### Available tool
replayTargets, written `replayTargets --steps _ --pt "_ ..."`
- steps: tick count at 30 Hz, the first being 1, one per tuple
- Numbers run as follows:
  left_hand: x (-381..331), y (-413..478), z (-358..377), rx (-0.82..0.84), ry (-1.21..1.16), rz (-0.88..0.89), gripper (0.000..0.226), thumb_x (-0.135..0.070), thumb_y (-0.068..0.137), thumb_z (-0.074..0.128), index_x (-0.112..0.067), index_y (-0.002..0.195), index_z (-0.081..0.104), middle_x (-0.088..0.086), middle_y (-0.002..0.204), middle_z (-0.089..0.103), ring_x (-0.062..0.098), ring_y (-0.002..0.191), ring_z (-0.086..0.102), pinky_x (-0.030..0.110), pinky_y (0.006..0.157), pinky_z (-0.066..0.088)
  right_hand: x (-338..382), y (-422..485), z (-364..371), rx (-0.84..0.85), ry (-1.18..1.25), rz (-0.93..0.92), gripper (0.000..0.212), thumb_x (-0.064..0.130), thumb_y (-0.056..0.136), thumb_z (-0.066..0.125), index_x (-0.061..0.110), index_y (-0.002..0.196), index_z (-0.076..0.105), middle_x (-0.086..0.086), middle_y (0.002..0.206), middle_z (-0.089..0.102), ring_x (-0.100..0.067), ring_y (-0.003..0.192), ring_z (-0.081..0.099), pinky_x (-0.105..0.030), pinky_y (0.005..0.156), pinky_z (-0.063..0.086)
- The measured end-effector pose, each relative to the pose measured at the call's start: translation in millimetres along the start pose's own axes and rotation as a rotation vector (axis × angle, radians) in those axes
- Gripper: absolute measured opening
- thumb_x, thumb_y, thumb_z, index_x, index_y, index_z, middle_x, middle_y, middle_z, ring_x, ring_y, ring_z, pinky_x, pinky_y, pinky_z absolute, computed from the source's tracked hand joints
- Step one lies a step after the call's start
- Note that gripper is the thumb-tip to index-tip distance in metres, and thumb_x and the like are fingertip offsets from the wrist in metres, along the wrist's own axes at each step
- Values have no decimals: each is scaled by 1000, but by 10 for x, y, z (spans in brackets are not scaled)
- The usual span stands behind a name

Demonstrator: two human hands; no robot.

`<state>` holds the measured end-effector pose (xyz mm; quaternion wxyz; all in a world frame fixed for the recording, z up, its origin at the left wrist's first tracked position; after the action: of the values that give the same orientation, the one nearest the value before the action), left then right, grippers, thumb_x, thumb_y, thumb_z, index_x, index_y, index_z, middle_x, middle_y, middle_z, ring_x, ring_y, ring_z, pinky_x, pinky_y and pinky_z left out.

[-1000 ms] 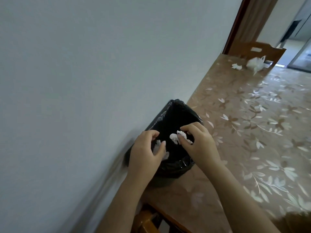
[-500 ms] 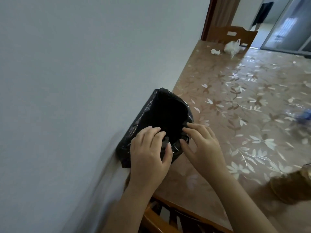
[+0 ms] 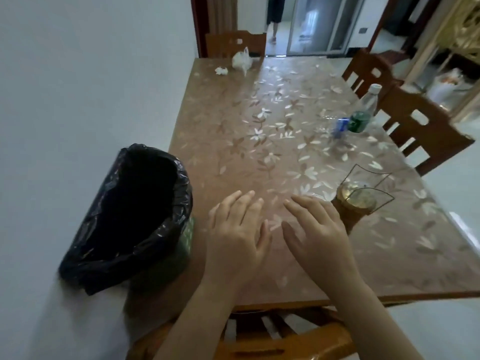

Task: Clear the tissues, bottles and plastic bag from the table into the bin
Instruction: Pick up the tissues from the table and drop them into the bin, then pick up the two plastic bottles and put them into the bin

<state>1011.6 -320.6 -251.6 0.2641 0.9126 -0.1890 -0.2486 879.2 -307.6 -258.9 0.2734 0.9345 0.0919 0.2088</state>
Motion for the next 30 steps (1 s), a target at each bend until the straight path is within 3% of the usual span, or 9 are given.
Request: replayTargets --steps 7,11,14,19,30 --pt "-1251 89 615 99 -78 151 35 -27 82 49 -12 111 63 8 116 64 24 115 50 38 98 31 -985 -502 -894 -127 -100 155 34 23 84 51 2 107 65 -13 109 65 -27 103 54 -45 87 48" --pt "-2152 85 960 148 -148 259 36 -26 81 49 -10 110 64 9 115 65 28 112 55 44 96 39 -1561 -862 -1501 -205 -198 222 35 23 84 50 0 105 65 -16 103 66 -28 99 55 -42 84 50" --pt "-2828 62 1262 198 -193 333 38 -26 79 49 -9 110 63 11 115 64 30 112 55 41 96 35 -2015 -1193 -1979 -254 -261 301 37 24 85 50 0 107 65 -17 105 66 -27 101 53 -40 88 46" --pt "-3891 -53 1676 255 -264 455 38 -27 79 47 -9 109 63 11 115 65 30 112 55 42 96 37 -2732 -1810 -2674 -295 -343 471 39 28 84 50 1 108 64 -17 107 66 -33 101 59 -51 87 47" --pt "-5499 -318 2492 386 -457 661 36 -29 85 47 -10 111 63 9 116 66 27 113 56 41 94 42 -3829 -2684 -3600 -403 -481 709 36 26 85 50 4 110 64 -14 110 64 -30 104 57 -47 93 44"
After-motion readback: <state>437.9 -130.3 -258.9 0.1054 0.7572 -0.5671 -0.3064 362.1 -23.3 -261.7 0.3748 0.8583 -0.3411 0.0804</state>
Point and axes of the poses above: each hand's wrist, its own y-axis towards the middle knuckle, its own z-axis out of the palm, x = y × z, the point moved 7 cm from there along y, towards the middle knuckle
